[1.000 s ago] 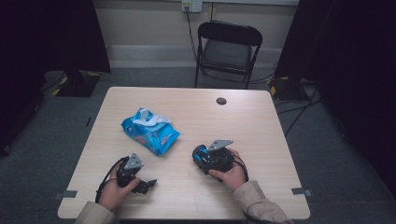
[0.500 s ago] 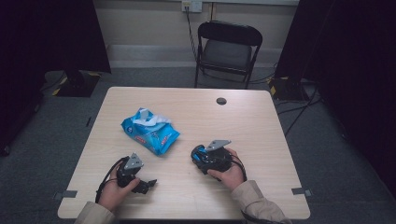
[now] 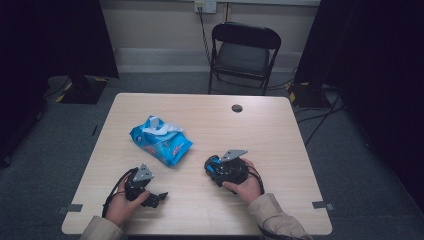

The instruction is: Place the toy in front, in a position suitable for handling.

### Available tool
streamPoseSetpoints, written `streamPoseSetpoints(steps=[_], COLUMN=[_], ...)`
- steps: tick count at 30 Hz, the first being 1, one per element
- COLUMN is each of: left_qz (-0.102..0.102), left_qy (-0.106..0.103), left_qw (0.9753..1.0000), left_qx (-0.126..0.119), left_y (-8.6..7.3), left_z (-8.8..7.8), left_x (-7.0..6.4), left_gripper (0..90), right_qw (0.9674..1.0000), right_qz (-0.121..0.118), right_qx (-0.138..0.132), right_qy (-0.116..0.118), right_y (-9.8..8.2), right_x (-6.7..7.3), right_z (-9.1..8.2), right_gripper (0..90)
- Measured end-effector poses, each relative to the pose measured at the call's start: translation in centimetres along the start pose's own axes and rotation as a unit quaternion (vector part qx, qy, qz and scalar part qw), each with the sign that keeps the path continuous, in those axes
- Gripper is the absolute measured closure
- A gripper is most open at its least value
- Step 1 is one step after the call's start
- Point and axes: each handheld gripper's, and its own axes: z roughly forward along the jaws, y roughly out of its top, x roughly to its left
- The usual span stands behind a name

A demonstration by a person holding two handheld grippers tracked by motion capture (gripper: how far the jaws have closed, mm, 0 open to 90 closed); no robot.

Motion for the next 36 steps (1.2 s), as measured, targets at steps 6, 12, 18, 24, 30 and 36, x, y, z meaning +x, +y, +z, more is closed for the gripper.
streamPoseSetpoints(steps=[6,12,18,24,30,36], left_qz=[0.0,0.0,0.0,0.0,-0.001,0.0], left_qy=[0.0,0.0,0.0,0.0,0.0,0.001], left_qw=[1.0,1.0,1.0,1.0,1.0,1.0], left_qx=[0.0,0.0,0.0,0.0,0.001,0.0], left_y=[0.0,0.0,0.0,0.0,0.0,0.0], left_z=[0.0,0.0,0.0,0.0,0.0,0.0], left_x=[0.0,0.0,0.0,0.0,0.0,0.0], left_gripper=[0.0,0.0,0.0,0.0,0.0,0.0], right_qw=[1.0,0.9999,0.9998,0.9992,0.9995,0.9996], right_qz=[-0.002,-0.013,-0.012,-0.031,-0.01,-0.016], right_qx=[-0.004,-0.008,-0.014,-0.014,-0.017,-0.008], right_qy=[0.004,0.002,0.007,0.021,0.023,0.02], right_y=[0.0,0.2,0.3,-0.2,-2.5,-4.0], right_x=[-0.1,-0.1,-0.5,-0.5,-1.3,-1.1], right_z=[0.0,-0.3,-0.9,-2.8,-4.7,-5.0], right_gripper=[24.3,21.9,18.6,15.1,13.6,13.7])
